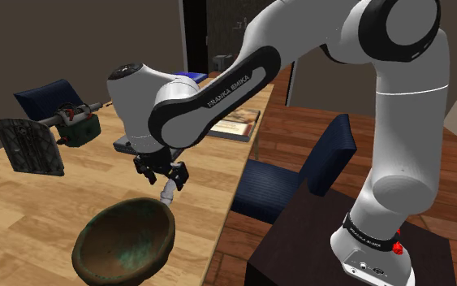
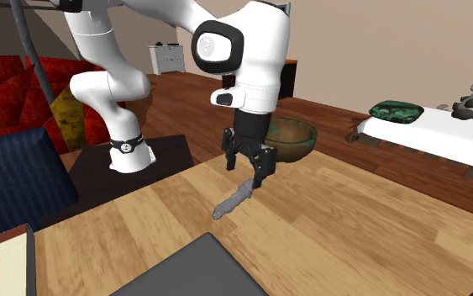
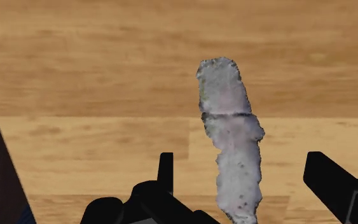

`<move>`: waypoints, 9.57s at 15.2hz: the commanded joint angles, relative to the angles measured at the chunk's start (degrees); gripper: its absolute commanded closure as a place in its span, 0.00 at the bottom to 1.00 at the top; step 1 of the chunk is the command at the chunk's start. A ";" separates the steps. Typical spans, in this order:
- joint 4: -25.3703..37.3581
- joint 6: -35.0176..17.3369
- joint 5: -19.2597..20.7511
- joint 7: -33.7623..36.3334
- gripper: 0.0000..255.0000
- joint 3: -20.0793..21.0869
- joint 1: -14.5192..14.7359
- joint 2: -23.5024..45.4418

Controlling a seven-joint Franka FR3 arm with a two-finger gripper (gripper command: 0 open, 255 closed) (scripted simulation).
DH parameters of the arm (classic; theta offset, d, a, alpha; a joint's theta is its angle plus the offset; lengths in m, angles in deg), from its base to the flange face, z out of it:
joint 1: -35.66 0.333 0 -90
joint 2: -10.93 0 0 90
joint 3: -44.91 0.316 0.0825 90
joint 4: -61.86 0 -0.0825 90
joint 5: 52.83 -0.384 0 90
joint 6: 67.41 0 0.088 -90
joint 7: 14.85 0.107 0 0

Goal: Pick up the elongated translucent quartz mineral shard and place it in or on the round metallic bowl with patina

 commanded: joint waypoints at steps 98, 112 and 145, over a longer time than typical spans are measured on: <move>16.05 19.03 -1.24 -3.25 1.00 0.47 1.52 -3.63; 25.74 27.29 2.23 14.80 1.00 5.05 17.67 3.90; 23.61 23.67 3.90 18.63 0.00 4.86 20.13 6.80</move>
